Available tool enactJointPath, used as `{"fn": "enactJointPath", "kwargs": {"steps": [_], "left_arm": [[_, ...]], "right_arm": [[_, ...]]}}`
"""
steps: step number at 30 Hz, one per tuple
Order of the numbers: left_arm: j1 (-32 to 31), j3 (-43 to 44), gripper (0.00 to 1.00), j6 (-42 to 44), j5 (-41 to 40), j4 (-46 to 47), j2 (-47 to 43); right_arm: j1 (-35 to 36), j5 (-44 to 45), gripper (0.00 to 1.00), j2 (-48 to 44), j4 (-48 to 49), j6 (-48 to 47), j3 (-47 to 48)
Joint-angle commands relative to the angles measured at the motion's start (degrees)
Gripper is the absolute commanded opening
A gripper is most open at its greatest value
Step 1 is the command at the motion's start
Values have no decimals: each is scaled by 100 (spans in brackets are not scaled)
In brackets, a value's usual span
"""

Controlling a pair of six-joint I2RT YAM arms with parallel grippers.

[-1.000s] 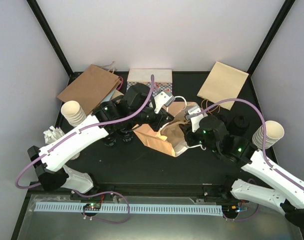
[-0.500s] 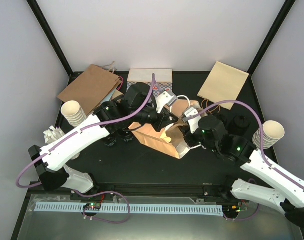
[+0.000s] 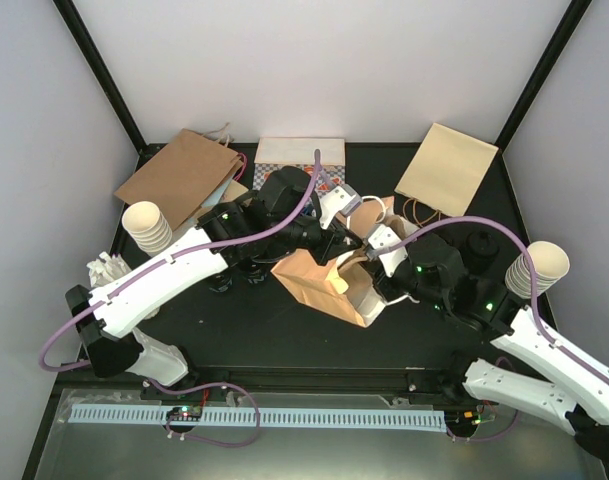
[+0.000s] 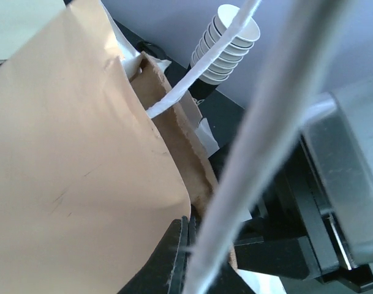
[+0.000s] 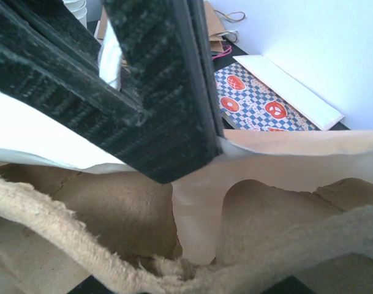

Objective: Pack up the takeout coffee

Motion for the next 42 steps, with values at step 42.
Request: {"fn": "enactJointPath", "kwargs": {"steps": [42], "left_arm": [[-179,-466,2,-219,-436,1167,-536]], "right_arm": [[42,43,26,-495,552,1648,-1492]]}}
